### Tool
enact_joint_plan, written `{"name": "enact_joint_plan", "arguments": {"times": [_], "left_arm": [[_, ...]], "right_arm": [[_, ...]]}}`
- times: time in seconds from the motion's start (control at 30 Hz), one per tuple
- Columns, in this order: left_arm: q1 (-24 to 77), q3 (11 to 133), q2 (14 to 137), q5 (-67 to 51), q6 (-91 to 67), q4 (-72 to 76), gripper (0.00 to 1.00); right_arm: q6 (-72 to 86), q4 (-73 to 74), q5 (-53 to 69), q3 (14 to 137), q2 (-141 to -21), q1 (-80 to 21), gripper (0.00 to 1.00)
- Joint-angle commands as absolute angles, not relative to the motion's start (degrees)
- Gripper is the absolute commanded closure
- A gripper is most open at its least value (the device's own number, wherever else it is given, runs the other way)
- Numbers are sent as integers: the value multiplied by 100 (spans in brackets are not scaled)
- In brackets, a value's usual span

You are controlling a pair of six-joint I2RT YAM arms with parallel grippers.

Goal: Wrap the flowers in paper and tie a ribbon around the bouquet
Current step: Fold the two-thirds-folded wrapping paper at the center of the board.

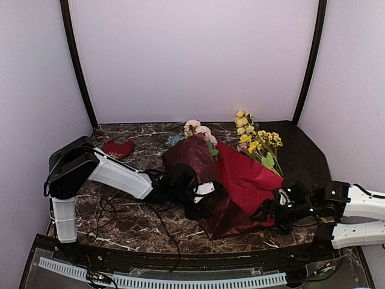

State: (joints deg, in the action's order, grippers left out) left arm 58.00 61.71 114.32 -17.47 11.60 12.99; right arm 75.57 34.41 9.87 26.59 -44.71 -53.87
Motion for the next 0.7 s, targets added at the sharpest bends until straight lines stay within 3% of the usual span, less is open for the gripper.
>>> {"name": "enact_joint_plan", "arguments": {"times": [0.0,0.17,0.4,0.57,0.67], "left_arm": [[5748,6206,11511,-1684,1226,886,50],[5748,6201,11521,-1668,1275,865,49],[5748,6231,11549,-1710,1323,837,50],[5748,6270,11558,-1576,1423,678,50],[5748,6305,11558,-1553,1477,583,49]], "right_arm": [[8399,3763,1123,2561,-4162,-5474,22],[8549,3375,882,2606,-4259,-5793,23],[7843,3119,740,2793,-5280,-5827,21],[7747,3464,281,2920,-5465,-5827,33],[8037,3203,413,2565,-5349,-5827,34]]}}
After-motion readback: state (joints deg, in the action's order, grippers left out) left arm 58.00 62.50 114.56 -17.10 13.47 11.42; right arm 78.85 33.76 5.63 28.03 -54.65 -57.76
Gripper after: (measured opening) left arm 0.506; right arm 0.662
